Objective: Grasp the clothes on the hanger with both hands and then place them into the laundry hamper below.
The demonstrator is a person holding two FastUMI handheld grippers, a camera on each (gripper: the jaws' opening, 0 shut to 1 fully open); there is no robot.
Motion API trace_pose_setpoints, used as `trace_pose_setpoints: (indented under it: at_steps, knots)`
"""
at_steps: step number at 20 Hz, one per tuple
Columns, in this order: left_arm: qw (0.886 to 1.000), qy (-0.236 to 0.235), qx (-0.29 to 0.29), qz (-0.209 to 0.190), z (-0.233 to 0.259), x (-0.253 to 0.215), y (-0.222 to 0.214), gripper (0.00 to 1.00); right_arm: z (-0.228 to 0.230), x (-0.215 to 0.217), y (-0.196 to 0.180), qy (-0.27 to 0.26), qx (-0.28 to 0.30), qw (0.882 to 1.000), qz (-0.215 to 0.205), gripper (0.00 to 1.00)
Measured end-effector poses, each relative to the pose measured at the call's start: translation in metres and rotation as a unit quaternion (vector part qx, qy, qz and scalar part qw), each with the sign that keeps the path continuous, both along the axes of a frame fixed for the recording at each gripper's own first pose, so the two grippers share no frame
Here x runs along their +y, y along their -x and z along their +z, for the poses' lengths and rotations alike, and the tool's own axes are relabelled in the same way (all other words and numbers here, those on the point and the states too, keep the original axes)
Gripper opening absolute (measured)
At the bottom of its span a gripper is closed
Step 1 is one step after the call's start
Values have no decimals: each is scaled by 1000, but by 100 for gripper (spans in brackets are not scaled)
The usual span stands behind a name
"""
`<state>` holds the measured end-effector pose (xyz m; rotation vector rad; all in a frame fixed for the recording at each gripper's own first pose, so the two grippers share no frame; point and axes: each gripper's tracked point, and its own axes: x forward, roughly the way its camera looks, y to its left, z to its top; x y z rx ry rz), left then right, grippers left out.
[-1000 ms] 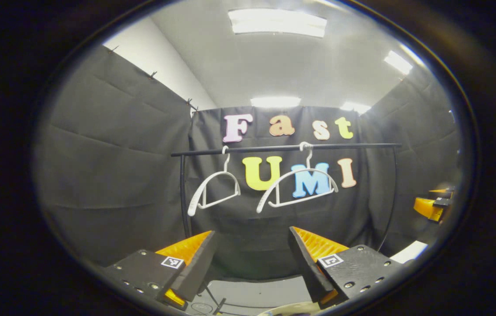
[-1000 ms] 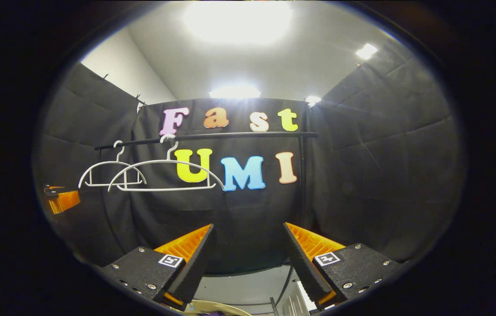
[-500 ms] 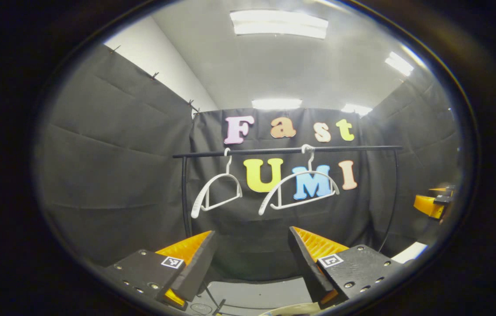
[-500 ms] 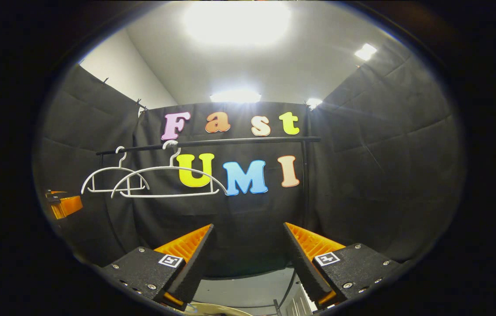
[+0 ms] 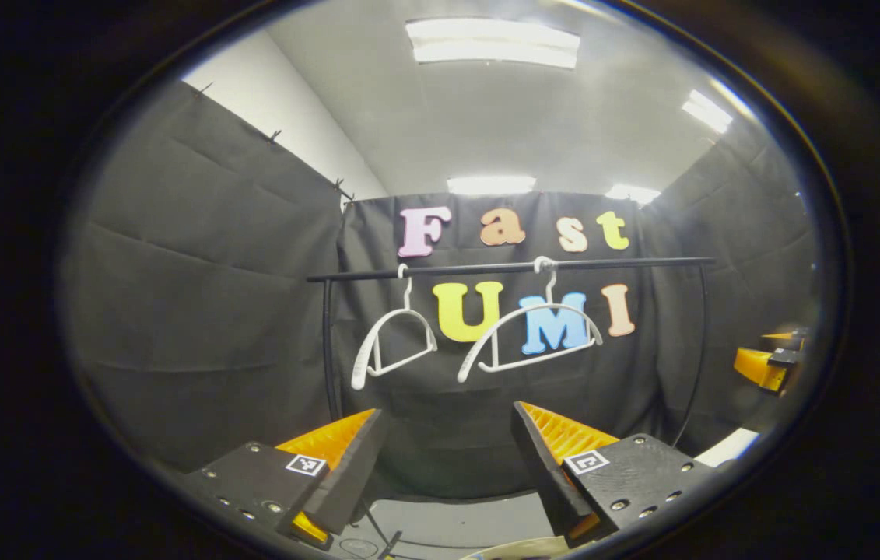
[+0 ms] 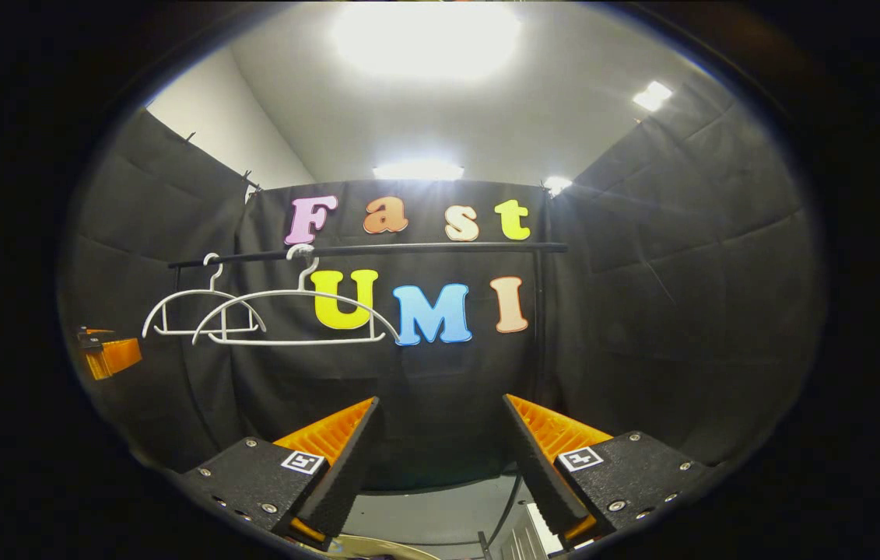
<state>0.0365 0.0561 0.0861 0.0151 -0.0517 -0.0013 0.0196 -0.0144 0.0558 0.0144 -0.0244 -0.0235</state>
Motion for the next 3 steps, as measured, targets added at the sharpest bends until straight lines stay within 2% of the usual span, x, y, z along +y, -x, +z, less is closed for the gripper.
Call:
trace_pose_setpoints:
  at_steps: [3]
  knots:
    - [1000, -2, -2, 0, 1, -4, 0, 89, 2, -6, 1, -3, -4, 1000, -6, 92]
